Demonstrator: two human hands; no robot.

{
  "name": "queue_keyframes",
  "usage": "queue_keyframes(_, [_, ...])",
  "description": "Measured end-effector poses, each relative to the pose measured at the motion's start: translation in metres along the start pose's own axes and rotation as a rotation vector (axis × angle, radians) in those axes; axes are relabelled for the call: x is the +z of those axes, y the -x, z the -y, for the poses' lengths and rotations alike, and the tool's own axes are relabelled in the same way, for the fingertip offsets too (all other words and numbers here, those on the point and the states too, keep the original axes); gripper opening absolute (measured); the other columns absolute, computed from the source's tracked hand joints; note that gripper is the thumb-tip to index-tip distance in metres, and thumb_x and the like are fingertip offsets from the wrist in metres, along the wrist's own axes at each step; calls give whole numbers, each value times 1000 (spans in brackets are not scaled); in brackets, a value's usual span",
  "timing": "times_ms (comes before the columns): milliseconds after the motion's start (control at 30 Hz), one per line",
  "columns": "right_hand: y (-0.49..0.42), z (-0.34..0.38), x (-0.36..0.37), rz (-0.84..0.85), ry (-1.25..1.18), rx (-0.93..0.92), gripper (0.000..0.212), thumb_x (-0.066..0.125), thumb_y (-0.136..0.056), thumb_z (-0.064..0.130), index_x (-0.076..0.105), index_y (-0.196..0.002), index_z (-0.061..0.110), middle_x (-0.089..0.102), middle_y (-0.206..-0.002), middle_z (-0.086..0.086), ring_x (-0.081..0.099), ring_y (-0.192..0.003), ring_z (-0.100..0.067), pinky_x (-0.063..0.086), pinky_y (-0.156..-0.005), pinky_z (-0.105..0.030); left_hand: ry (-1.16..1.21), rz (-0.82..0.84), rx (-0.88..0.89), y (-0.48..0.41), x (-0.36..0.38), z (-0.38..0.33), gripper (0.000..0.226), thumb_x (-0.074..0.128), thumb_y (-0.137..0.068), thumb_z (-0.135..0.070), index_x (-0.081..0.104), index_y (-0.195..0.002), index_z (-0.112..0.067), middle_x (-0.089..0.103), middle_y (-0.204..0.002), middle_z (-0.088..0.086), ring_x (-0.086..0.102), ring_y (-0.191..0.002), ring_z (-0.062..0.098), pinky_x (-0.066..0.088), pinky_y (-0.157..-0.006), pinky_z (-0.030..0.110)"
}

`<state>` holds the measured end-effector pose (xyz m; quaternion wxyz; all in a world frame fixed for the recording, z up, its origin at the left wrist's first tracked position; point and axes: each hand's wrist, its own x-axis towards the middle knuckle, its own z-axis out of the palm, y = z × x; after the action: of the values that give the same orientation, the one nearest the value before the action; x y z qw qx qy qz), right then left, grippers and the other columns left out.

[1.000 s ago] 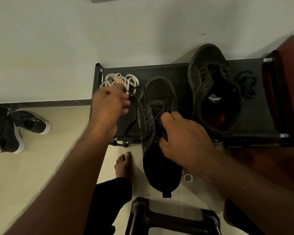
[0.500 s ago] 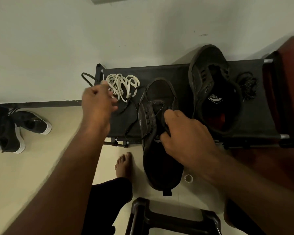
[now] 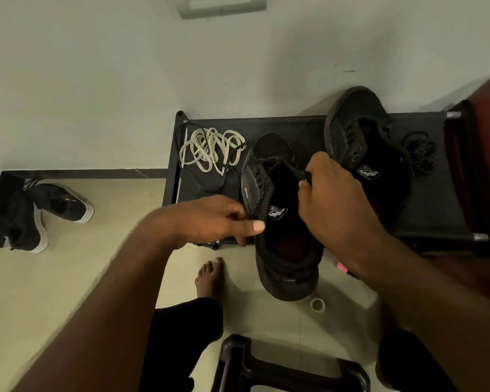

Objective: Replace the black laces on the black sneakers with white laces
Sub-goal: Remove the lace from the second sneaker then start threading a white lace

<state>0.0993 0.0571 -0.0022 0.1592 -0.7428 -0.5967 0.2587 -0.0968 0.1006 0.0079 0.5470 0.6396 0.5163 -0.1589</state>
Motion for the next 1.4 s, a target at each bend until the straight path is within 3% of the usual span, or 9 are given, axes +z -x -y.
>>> queue_keyframes(233, [12,21,-23,-116,-157,-208,17,62,-96,26,58,-111,19,52,-110,9,52,-89,-5,42,-77,-17,704,-489,233,26,-3,-28,22,52,-101,-25,61,-102,-5,60,-61,-3,64,-62,13,57,-75,31])
queue_keyframes(333, [25,34,-21,82,-435,-198,17,65,-92,32,64,-108,26,65,-99,12,63,-89,-1,52,-78,-17,1056,-469,271,41,-3,-43,19,55,-99,-19,60,-109,-4,66,-68,0,64,-61,10,55,-57,21])
queue_keyframes(433, [33,41,-2,336,-522,-247,29,67,-92,29,59,-120,29,66,-120,7,61,-113,-7,50,-98,-26,1299,-339,337,48,1,-54,22,54,-98,-15,58,-113,-1,72,-81,9,69,-69,14,53,-52,16])
queue_keyframes(567, [23,48,6,207,-571,-243,12,54,-102,24,65,-104,20,68,-95,3,64,-87,-8,52,-79,-28,1511,-343,420,44,-3,-50,16,53,-97,-13,56,-109,-2,73,-100,13,71,-91,20,56,-58,18])
queue_keyframes(700, [4,46,-8,204,-1027,66,25,40,-107,24,58,-92,15,74,-86,-8,68,-80,-19,56,-76,-39,1076,-616,414,28,-3,-31,23,59,-87,-25,63,-107,-17,72,-111,2,63,-100,12,50,-66,24])
queue_keyframes(867, [-11,44,-38,150,-1502,230,21,39,-108,22,55,-98,12,65,-63,-2,63,-52,-14,48,-46,-23,119,-570,389,14,8,-18,21,63,-94,-20,68,-114,-21,69,-106,-9,62,-102,3,45,-86,20])
queue_keyframes(1033, [-13,42,-46,23,-1693,290,22,37,-108,17,53,-113,3,67,-70,-9,72,-64,-20,57,-55,-26,246,-506,475,23,15,-32,32,54,-95,-40,69,-86,-14,70,-74,5,66,-78,33,52,-79,44])
queue_keyframes(1167, [-5,42,-46,154,-1701,265,22,36,-108,12,52,-117,0,71,-75,-14,73,-74,-27,61,-62,-30,318,-530,548,29,25,-52,32,63,-89,-39,68,-104,-11,70,-91,14,66,-85,31,54,-72,40])
queue_keyframes(1400, [6,32,-47,226,-1280,54,20,42,-107,19,59,-116,13,77,-99,-7,73,-95,-17,57,-82,-28,599,-172,417,29,45,-67,21,59,-96,-13,64,-103,6,71,-92,16,67,-73,19,54,-65,25])
